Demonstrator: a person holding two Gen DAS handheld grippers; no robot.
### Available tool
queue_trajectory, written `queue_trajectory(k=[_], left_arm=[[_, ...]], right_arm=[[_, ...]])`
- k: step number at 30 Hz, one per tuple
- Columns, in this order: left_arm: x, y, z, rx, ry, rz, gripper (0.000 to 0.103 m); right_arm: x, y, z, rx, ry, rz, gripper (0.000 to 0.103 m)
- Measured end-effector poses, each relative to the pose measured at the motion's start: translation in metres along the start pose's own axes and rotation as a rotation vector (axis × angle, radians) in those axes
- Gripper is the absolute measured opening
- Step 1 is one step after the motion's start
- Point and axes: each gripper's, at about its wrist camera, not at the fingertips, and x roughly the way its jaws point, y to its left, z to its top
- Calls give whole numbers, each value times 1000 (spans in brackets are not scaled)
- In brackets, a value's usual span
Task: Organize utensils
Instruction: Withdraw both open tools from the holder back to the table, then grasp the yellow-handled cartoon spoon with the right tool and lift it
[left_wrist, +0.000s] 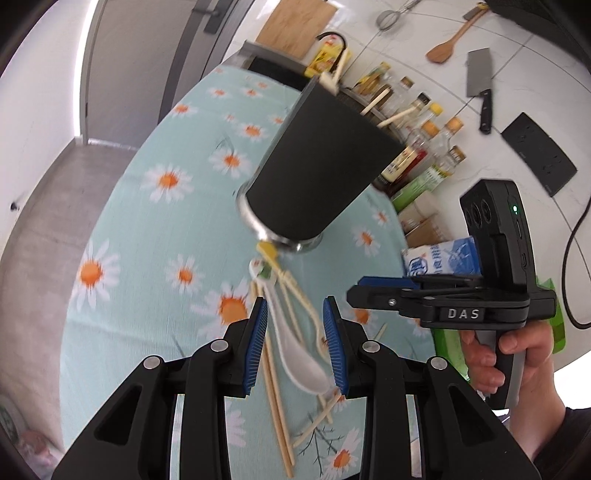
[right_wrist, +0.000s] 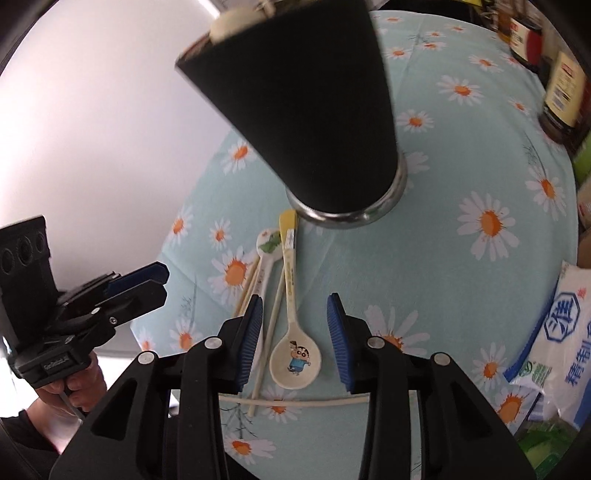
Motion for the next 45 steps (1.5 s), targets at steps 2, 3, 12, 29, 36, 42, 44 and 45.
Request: queue_trajectory(k=[2, 3, 12, 29, 36, 42, 44, 45], left_arm=[[2, 4, -6, -19, 11, 8, 30], [2, 5, -9, -26, 12, 11, 30], [-8, 25, -16, -100, -5, 19, 30], [-8, 60, -15, -129, 64, -92, 30], [3, 66, -16, -105, 145, -170, 30], [14, 71, -13, -126, 191, -259, 30], [17, 68, -10, -110, 200, -267, 30], [18, 67, -9, -102, 204, -267, 30]], right_arm=[[12, 5, 1, -26, 44, -24, 37], [16, 8, 1, -41, 57, -39, 37], [41, 32, 17, -147, 133, -166, 32], [94, 61, 39, -126, 267, -375, 11], [93, 67, 45, -129, 270, -395, 8], [80, 71, 35, -131, 250, -411, 8], [74, 73, 34, -116, 239, -394, 8], [70, 71, 31, -112, 234, -386, 8]])
